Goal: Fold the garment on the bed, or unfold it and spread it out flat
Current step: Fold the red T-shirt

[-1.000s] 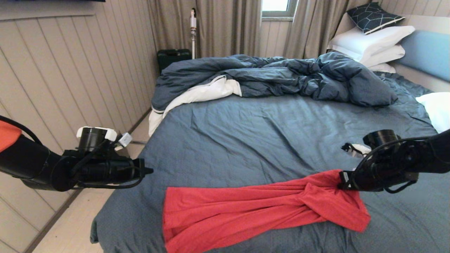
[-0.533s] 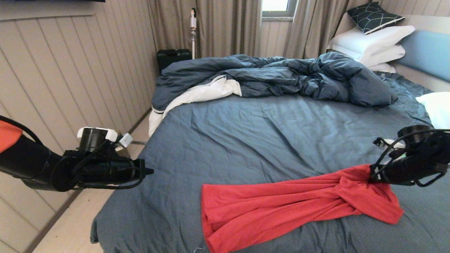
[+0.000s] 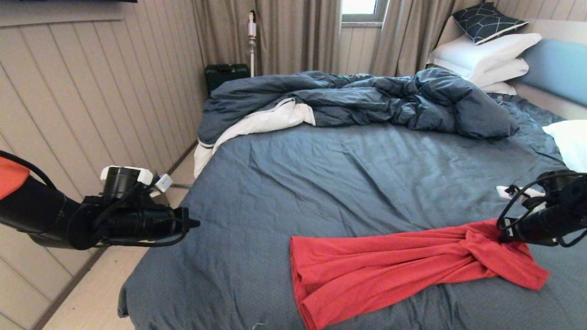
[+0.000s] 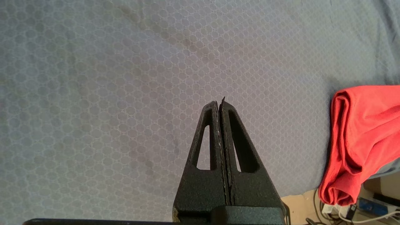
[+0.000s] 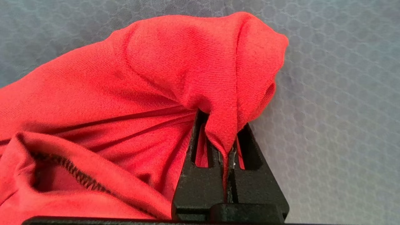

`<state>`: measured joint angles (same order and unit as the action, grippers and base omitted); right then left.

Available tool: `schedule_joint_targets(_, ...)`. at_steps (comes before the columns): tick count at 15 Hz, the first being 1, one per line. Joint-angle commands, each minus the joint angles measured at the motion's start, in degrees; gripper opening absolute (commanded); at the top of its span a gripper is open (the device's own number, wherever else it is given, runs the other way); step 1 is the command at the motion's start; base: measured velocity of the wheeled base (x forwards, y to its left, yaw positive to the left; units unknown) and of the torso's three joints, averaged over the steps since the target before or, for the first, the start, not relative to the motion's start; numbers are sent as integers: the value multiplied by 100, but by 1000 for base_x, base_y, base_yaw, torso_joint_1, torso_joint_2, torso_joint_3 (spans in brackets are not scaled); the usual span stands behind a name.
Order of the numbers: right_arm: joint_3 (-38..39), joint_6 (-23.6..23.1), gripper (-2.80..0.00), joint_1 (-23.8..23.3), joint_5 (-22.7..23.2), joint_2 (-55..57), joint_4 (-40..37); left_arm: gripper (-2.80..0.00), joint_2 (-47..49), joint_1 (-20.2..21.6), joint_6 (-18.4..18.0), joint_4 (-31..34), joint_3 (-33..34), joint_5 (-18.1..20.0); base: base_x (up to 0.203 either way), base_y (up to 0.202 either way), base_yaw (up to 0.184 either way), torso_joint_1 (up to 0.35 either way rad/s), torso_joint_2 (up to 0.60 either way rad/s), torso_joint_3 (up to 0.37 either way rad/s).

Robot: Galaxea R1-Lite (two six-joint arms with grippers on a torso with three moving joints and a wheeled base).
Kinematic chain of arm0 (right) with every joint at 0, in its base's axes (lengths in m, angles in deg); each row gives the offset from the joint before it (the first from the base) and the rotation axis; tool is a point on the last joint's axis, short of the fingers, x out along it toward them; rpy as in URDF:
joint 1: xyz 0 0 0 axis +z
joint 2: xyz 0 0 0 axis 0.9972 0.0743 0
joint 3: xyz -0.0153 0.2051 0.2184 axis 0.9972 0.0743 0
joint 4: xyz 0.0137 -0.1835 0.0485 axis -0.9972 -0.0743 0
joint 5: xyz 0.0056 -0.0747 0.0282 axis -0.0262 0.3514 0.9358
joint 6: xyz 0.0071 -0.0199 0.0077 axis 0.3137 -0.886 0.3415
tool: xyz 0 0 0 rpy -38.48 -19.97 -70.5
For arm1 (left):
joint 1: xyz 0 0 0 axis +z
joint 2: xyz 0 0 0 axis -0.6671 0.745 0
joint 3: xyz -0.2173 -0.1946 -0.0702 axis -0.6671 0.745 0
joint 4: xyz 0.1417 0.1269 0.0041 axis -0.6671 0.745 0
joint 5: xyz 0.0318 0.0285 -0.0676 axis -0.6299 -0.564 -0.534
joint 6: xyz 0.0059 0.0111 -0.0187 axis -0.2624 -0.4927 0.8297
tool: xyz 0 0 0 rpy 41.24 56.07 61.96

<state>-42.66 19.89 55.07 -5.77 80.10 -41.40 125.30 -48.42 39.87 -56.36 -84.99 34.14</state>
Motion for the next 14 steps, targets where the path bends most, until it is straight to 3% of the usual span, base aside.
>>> schedule_joint_targets(1, -17, 0, -280, 9, 8, 55, -6, -280, 11, -1, 19, -15, 3, 14, 0, 0, 0, 0, 0, 0)
schedule_joint_targets(3, 10, 0, -280, 9, 8, 10, -6, -280, 11, -1, 11, -15, 3, 14, 0, 0, 0, 0, 0, 0)
schedule_joint_targets(4, 34, 7, 0, 9, 17, -15, -3, -280, 11, -1, 11, -15, 3, 14, 0, 0, 0, 0, 0, 0)
schedule_joint_targets(14, 110, 28, 0, 61, 52, -87, -68, -280, -33, -1, 19, -15, 29, 14, 0, 0, 0, 0, 0, 0)
